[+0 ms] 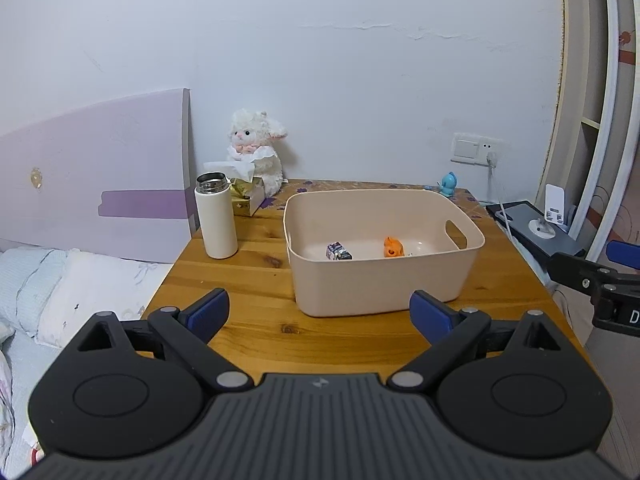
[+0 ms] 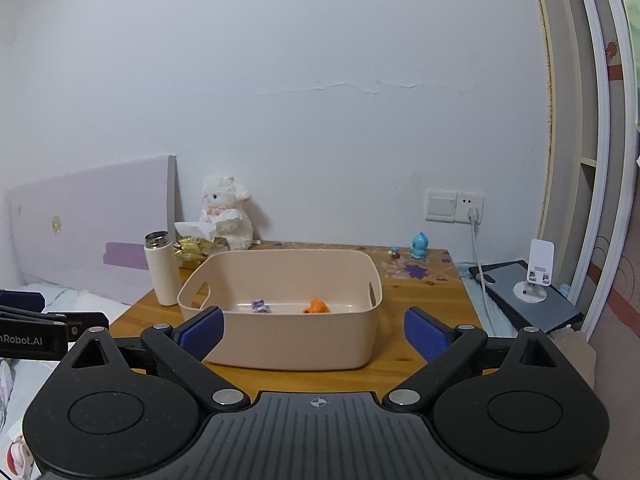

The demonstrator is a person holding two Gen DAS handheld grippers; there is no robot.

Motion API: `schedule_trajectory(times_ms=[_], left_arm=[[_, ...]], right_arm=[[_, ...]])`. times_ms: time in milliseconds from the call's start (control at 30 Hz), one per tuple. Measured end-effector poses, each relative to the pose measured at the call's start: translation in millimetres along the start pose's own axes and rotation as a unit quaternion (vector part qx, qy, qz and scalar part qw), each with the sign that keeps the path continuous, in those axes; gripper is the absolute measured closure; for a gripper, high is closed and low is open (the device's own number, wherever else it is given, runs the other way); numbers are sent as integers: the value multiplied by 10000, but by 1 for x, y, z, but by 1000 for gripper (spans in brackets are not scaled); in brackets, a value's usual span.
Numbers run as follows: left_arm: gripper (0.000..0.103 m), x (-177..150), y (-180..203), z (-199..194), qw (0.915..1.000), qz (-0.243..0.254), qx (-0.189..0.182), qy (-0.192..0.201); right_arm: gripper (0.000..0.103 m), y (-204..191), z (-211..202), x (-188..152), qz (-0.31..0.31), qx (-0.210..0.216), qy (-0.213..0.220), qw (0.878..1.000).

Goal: Organize objects

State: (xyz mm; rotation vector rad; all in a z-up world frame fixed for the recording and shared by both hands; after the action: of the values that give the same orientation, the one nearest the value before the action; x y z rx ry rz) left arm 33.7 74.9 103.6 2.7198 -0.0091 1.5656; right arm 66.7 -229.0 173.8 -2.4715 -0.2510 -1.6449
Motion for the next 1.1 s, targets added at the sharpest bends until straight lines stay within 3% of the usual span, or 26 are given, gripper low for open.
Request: schedule_trajectory(times_ms=[533, 1100], left_arm=[[6, -24, 0, -37, 9999, 81, -3, -69], [6, -27, -4, -50, 9999, 105, -50, -27]], right_arm=[[5, -16, -28, -14, -132, 98, -183, 9997], [4, -10, -25, -24, -60, -6, -348, 9994]])
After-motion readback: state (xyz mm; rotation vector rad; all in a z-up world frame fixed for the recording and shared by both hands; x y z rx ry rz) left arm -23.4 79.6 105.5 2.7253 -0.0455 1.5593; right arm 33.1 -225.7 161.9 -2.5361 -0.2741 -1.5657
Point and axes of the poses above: each gripper's, at about its wrist camera, not at the fingertips, and z roughly the way its jaws point, y to its right, x to its top, the point moved 7 cm from there along z, roughly the way its jaws point
